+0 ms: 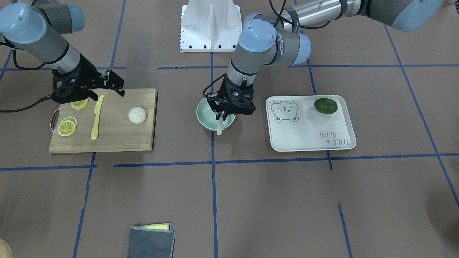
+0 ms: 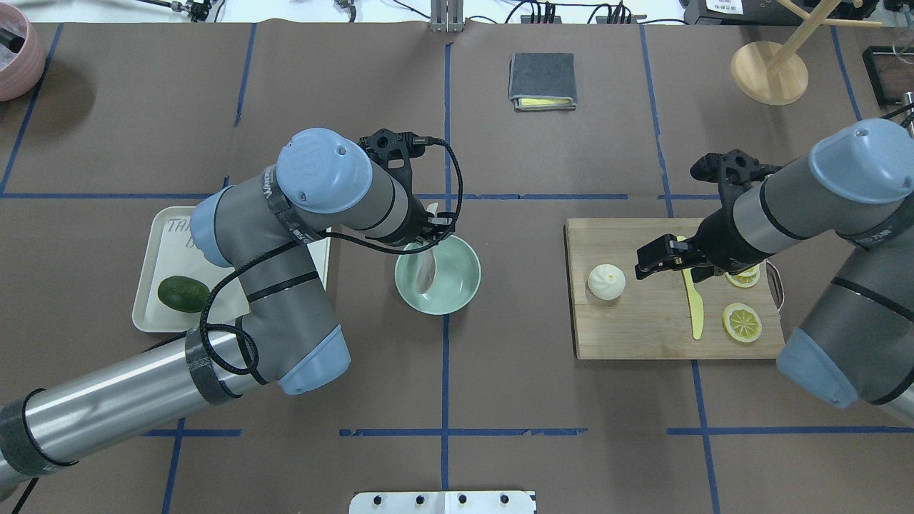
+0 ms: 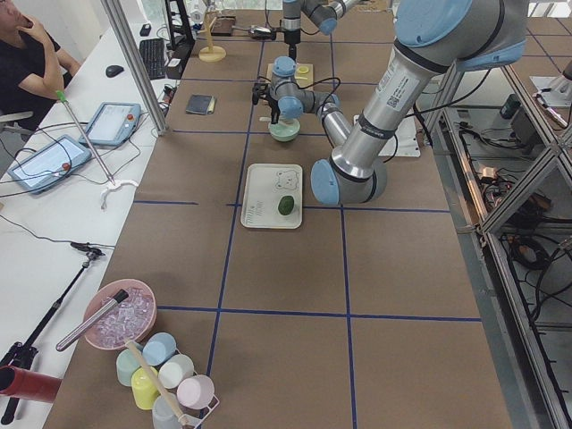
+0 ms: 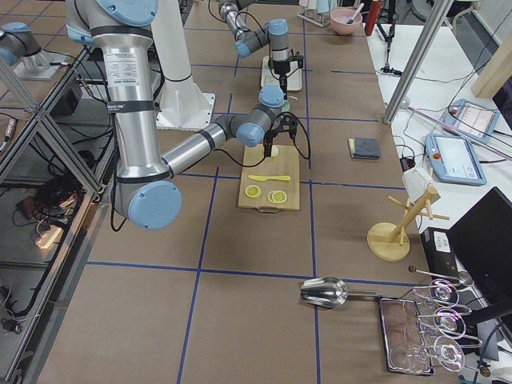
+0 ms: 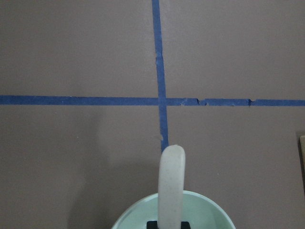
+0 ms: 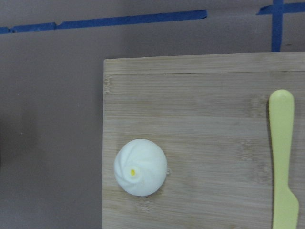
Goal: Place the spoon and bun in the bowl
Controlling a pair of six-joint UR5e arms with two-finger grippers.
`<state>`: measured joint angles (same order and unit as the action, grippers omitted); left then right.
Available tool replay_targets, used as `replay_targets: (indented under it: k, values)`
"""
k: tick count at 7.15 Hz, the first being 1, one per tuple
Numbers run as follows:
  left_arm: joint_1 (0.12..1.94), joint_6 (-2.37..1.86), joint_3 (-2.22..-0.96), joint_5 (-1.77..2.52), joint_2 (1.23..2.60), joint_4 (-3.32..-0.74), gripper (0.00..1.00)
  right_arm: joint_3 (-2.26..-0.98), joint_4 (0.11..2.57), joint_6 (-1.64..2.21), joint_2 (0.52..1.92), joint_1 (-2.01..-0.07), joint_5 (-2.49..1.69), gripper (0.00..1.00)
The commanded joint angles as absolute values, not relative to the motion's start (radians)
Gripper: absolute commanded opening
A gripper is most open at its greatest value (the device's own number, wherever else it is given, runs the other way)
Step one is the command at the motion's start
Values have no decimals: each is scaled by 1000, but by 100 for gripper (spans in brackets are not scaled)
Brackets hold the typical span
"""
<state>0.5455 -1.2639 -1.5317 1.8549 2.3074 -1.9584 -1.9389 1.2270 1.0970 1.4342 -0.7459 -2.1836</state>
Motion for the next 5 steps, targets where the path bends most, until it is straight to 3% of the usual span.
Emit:
replay_targets:
  k: [1,3,5]
  values:
    - [540,-1273,-1509,1845,2306,-2002,45,-1931,1233,1144,1384,-665,-2088,100]
    - [541,-1269,-1522,1844,2307,-2000,73,-1928,1255,1216,1358,-607,-1959,100]
    - [560,-1269,-1578,1806,2295,-1994,78,-1904,1319,1215,1336,-601,-1890,98]
